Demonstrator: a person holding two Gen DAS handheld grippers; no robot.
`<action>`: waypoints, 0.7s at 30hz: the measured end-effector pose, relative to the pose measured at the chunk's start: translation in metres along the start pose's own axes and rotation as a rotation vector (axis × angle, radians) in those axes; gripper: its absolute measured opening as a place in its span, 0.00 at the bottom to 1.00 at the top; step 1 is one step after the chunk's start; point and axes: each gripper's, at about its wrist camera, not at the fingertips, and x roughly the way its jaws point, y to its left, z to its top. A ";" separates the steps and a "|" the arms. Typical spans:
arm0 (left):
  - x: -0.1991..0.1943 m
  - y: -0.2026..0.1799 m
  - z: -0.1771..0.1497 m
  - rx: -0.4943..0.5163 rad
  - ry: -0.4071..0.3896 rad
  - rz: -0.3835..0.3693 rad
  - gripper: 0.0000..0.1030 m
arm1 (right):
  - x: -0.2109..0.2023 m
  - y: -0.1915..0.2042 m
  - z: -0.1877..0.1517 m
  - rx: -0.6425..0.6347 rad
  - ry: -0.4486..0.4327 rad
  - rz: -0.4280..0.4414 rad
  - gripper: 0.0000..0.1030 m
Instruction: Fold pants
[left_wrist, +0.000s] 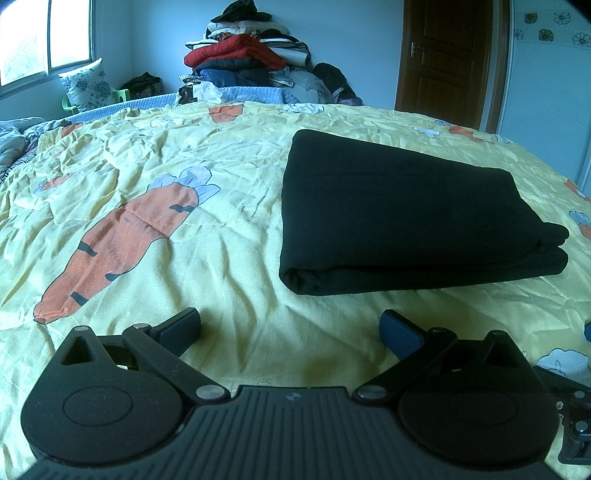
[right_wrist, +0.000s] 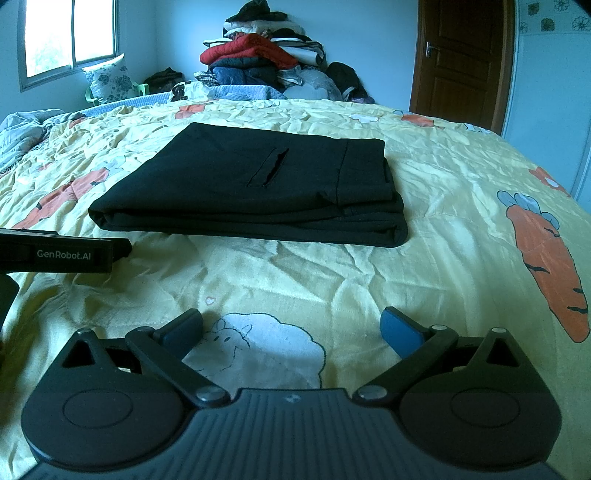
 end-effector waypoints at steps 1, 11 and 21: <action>0.000 0.000 0.000 0.000 0.000 0.000 1.00 | 0.000 0.000 0.000 0.000 0.000 0.000 1.00; 0.000 -0.001 0.000 -0.002 0.000 0.000 1.00 | 0.000 0.000 0.000 0.000 0.000 0.000 1.00; 0.000 -0.002 0.000 -0.002 0.000 0.000 1.00 | 0.001 0.000 0.000 0.000 0.000 0.000 1.00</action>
